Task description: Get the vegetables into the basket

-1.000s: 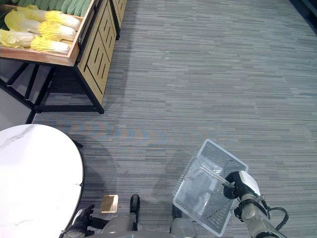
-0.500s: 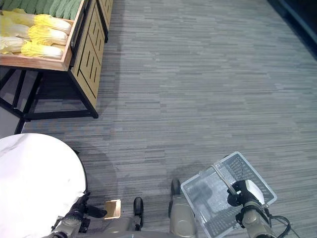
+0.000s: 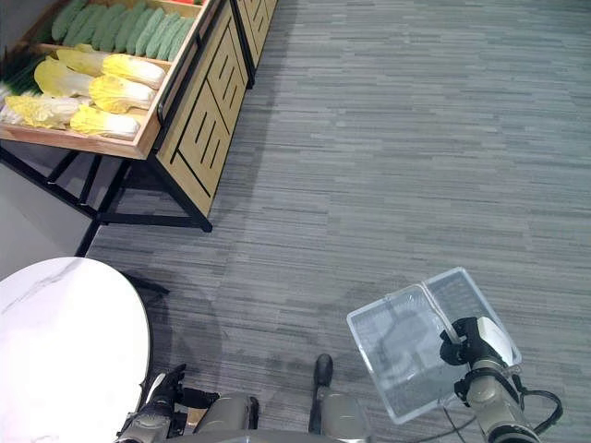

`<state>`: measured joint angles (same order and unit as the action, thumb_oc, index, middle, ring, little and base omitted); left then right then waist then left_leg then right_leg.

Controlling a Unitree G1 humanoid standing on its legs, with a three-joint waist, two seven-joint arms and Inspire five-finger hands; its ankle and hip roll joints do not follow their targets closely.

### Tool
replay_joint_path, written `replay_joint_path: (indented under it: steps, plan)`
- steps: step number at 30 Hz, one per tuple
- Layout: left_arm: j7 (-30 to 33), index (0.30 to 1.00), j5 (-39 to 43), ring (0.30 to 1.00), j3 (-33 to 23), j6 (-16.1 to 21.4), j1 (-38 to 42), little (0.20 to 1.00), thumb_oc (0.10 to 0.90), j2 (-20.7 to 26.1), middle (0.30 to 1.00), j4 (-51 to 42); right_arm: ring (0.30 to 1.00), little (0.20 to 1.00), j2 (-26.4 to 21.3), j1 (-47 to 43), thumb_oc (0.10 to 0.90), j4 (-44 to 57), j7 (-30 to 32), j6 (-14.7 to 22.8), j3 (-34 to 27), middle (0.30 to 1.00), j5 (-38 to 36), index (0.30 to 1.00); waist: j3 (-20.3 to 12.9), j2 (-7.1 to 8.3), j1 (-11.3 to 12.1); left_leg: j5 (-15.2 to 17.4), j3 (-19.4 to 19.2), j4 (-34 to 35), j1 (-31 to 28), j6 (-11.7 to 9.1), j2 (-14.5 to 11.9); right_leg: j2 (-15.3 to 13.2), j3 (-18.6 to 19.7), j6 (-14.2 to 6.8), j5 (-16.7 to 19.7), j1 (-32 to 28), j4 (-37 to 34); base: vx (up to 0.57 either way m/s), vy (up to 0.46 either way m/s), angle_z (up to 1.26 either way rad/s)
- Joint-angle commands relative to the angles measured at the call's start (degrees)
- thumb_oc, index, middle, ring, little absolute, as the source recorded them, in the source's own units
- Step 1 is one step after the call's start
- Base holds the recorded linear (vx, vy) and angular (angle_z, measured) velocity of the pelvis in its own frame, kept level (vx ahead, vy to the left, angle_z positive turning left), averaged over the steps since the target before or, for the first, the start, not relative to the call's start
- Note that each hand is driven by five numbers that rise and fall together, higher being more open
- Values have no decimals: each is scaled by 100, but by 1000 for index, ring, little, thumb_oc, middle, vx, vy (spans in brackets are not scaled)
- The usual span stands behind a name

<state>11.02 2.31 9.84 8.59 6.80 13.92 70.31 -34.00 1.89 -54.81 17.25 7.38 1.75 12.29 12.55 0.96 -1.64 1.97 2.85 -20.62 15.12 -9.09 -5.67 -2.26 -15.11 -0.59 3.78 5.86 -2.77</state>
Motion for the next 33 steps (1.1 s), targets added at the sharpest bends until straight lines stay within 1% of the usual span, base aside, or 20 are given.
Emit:
replay_joint_path:
  steps: [1, 2, 3, 4, 6, 7, 10, 12, 15, 17, 19, 20, 21, 23, 24, 25, 27, 29, 31, 33]
  plan:
    - [114, 1000, -65, 1000, 251, 78, -111, 1000, 900, 195, 1000, 36, 300, 300, -478, 152, 400, 216, 511, 188, -321, 300, -316, 300, -25, 85, 24, -717, -131, 1590, -21, 333, -139, -685, 798, -702, -315, 110, 669, 233, 213, 32]
    - [134, 1000, -76, 1000, 252, 71, -110, 1000, 900, 217, 1000, 56, 300, 300, -462, 147, 400, 193, 504, 165, -292, 300, -311, 300, -34, 74, 67, -870, -120, 1695, 59, 309, -195, -705, 855, -711, -357, 31, 671, 233, 206, -6]
    - [142, 1000, -89, 1000, 241, 50, -106, 1000, 900, 238, 1000, 91, 300, 300, -436, 143, 400, 157, 484, 135, -260, 300, -288, 300, -53, 83, 91, -901, -146, 1664, 80, 296, -208, -738, 895, -728, -380, -31, 678, 261, 262, -28]
    - [141, 1000, -84, 1000, 205, 37, -103, 1000, 900, 245, 1000, 120, 300, 300, -386, 133, 400, 128, 465, 118, -225, 300, -225, 300, -107, 91, 86, -794, -224, 1671, -10, 323, -143, -801, 937, -778, -406, -81, 690, 223, 244, -48]
    - [145, 1000, -100, 1000, 204, 34, -116, 1000, 900, 248, 1000, 133, 300, 300, -351, 154, 400, 158, 461, 92, -211, 300, -196, 300, -121, 114, 107, -764, -246, 1737, -87, 357, -77, -851, 970, -811, -367, -87, 691, 167, 219, -48]
    - [140, 1000, -201, 1000, 226, 47, -96, 1000, 900, 276, 1000, 207, 300, 300, -268, 166, 400, 68, 462, 47, -211, 300, -135, 300, -193, 170, 74, -652, -367, 1758, -142, 474, 117, -1026, 1046, -886, -244, -101, 719, 199, 305, -29]
    - [115, 1000, -340, 1000, 240, 46, -108, 1000, 900, 386, 1000, 188, 300, 300, -186, 101, 400, 61, 455, 19, -148, 300, -60, 300, -173, 315, 103, -432, -520, 1510, -109, 606, 312, -1218, 1155, -1022, 88, -74, 794, 178, 298, -7]
    - [169, 1000, -310, 1000, 115, 46, -87, 1000, 900, 574, 1000, 181, 300, 300, -117, -133, 400, 82, 478, 24, 38, 300, 2, 300, -144, 449, 160, -256, -614, 1437, -137, 752, 438, -1367, 1199, -1135, 600, -30, 928, 170, 314, -6]
    - [187, 1000, -313, 1000, 69, 54, -87, 1000, 900, 634, 1000, 176, 300, 300, -93, -183, 400, 104, 443, 24, 115, 300, 38, 300, -125, 467, 173, -195, -640, 1489, -219, 842, 497, -1386, 1234, -1150, 793, 26, 1083, 87, 174, -2]
    - [204, 1000, -269, 1000, 8, 54, -98, 1000, 900, 648, 1000, 163, 300, 300, -72, -260, 400, 110, 437, 27, 166, 300, 33, 300, -100, 467, 219, -177, -688, 1563, -297, 925, 538, -1453, 1121, -1171, 983, 73, 1278, 68, 166, -4]
    - [207, 1000, -231, 1000, 5, 57, -111, 1000, 900, 637, 1000, 136, 300, 300, -18, -364, 400, 76, 432, 37, 241, 300, 13, 300, -70, 394, 276, -171, -751, 1663, -390, 993, 532, -1462, 921, -1139, 962, 153, 1703, 46, 157, -15]
    - [207, 1000, -231, 1000, 3, 57, -110, 1000, 900, 637, 1000, 136, 300, 300, -18, -367, 400, 74, 432, 38, 243, 300, 12, 300, -65, 397, 277, -173, -755, 1668, -397, 994, 535, -1466, 928, -1140, 954, 156, 1716, 44, 139, -22]
    - [191, 1000, -226, 1000, 21, 51, -121, 1000, 900, 636, 1000, 111, 300, 300, -3, -418, 400, 84, 420, 39, 293, 300, 6, 300, -43, 374, 293, -148, -792, 1738, -487, 1015, 524, -1423, 830, -1121, 901, 237, 1873, 91, 124, -19]
    - [166, 1000, -225, 1000, 47, 55, -84, 1000, 900, 658, 1000, 132, 300, 300, 62, -464, 400, 37, 406, 74, 365, 300, -19, 300, -24, 357, 225, -133, -809, 1843, -680, 1023, 537, -1134, 836, -1080, 702, 486, 1862, 137, 128, -18]
    - [167, 1000, -218, 1000, 48, 54, -59, 1000, 900, 659, 1000, 152, 300, 300, 77, -497, 400, 44, 410, 93, 386, 300, -30, 300, -2, 346, 205, -114, -809, 1846, -740, 1017, 529, -1033, 800, -1044, 564, 596, 1798, 177, 36, -13]
    - [170, 1000, -218, 1000, 53, 56, -21, 1000, 900, 654, 1000, 170, 300, 300, 77, -527, 400, 139, 414, 115, 426, 300, -38, 300, 64, 337, 151, -31, -792, 1855, -888, 992, 526, -920, 674, -1015, 367, 747, 1544, 195, -1, -5]
    - [169, 1000, -215, 1000, 64, 57, 16, 1000, 900, 641, 1000, 177, 300, 300, 62, -582, 400, 215, 442, 135, 460, 300, -25, 300, 118, 336, 87, 71, -739, 1838, -1026, 960, 555, -852, 696, -1041, 360, 902, 1225, 199, -31, 9]
    - [163, 1000, -219, 1000, 37, 52, 22, 1000, 900, 627, 1000, 180, 300, 300, 47, -549, 400, 397, 447, 145, 476, 300, 11, 300, 154, 339, -8, 181, -656, 1801, -1180, 924, 599, -807, 859, -1082, 444, 1081, 951, 218, -55, 17]
    - [146, 1000, -235, 1000, 3, 49, 18, 1000, 900, 612, 1000, 189, 300, 300, 22, -486, 400, 540, 432, 152, 472, 300, 45, 300, 177, 332, -116, 293, -530, 1738, -1350, 875, 639, -741, 1141, -1126, 590, 1243, 678, 252, -96, 23]
    - [134, 1000, -259, 1000, -16, 46, -25, 1000, 900, 577, 1000, 219, 300, 300, 11, -411, 400, 667, 411, 147, 451, 300, 103, 300, 184, 326, -163, 366, -439, 1686, -1472, 842, 648, -717, 1230, -1145, 693, 1248, 557, 212, -120, 39]
